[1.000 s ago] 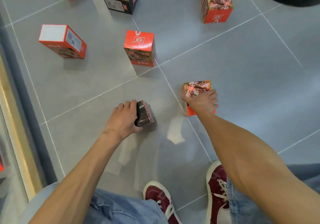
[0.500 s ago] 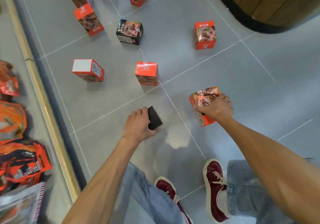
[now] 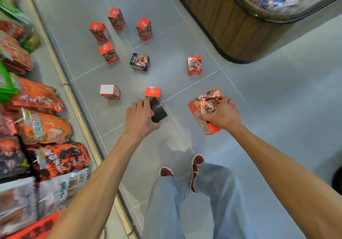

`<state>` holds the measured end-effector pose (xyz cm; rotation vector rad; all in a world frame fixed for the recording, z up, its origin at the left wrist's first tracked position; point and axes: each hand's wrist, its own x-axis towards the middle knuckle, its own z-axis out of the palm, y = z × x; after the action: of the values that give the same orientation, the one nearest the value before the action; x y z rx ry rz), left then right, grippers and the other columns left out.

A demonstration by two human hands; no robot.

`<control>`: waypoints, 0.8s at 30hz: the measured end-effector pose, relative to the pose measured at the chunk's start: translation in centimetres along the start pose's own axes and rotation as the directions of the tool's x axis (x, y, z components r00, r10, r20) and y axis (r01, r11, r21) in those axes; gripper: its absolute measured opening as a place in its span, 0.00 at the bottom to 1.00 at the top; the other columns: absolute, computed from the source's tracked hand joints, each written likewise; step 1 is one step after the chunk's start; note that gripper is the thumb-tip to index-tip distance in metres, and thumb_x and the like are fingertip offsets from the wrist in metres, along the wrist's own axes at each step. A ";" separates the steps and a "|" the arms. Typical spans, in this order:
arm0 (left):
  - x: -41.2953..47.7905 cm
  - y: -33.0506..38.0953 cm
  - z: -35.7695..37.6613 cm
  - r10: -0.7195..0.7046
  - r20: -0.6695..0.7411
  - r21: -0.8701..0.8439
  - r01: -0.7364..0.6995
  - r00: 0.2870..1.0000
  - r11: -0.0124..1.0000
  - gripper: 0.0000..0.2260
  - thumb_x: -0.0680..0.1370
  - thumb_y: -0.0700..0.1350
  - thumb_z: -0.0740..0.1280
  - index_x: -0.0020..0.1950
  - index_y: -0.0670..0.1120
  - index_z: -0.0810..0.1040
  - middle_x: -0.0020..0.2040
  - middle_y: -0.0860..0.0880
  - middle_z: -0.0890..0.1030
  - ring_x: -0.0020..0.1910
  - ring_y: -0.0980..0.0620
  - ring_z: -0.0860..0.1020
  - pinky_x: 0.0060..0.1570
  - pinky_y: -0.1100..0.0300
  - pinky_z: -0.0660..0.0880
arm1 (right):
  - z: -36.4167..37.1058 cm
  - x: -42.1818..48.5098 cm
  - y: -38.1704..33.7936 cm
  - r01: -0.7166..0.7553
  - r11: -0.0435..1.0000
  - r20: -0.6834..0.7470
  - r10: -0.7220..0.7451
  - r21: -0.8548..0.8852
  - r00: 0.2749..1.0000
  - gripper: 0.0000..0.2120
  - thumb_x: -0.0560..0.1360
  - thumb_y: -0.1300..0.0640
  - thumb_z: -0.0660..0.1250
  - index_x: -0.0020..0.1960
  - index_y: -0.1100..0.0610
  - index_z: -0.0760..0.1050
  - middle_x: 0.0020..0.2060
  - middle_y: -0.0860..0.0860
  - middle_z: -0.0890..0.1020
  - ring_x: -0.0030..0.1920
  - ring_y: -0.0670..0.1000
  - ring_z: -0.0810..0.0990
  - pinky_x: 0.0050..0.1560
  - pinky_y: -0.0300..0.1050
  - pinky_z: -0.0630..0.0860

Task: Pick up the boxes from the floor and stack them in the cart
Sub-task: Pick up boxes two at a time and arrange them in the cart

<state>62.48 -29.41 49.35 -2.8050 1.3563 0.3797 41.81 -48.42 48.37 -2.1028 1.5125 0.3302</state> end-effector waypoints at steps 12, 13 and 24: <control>-8.5 7.3 -16.5 0.033 -0.093 -0.215 -0.052 0.995 0.975 0.39 0.63 0.67 0.71 0.67 0.46 0.68 0.58 0.46 0.76 0.55 0.44 0.74 0.51 0.49 0.74 | -18.0 -13.8 2.9 0.119 0.987 -0.269 -0.085 0.111 0.959 0.56 0.55 0.24 0.71 0.73 0.56 0.61 0.65 0.53 0.71 0.65 0.55 0.72 0.64 0.55 0.73; -9.0 7.8 -17.2 0.057 -0.092 -0.225 -0.076 0.994 0.971 0.39 0.63 0.66 0.72 0.66 0.46 0.68 0.58 0.46 0.77 0.55 0.44 0.74 0.51 0.49 0.74 | -18.4 -15.1 3.8 0.107 0.986 -0.293 -0.066 0.126 0.954 0.56 0.56 0.25 0.71 0.73 0.56 0.61 0.65 0.53 0.71 0.65 0.55 0.72 0.64 0.54 0.72; -14.8 17.3 -21.8 0.453 -0.115 -0.061 -0.461 0.884 0.885 0.31 0.59 0.69 0.68 0.53 0.50 0.72 0.47 0.50 0.77 0.47 0.46 0.76 0.41 0.51 0.74 | -19.1 -30.8 17.8 -0.165 0.917 -0.466 0.332 0.363 0.820 0.56 0.51 0.24 0.70 0.69 0.56 0.63 0.62 0.55 0.73 0.63 0.59 0.72 0.62 0.57 0.72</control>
<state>44.92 -31.19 75.45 -2.5647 2.0779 0.3091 12.59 -38.25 74.36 -1.8160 2.0073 -0.4095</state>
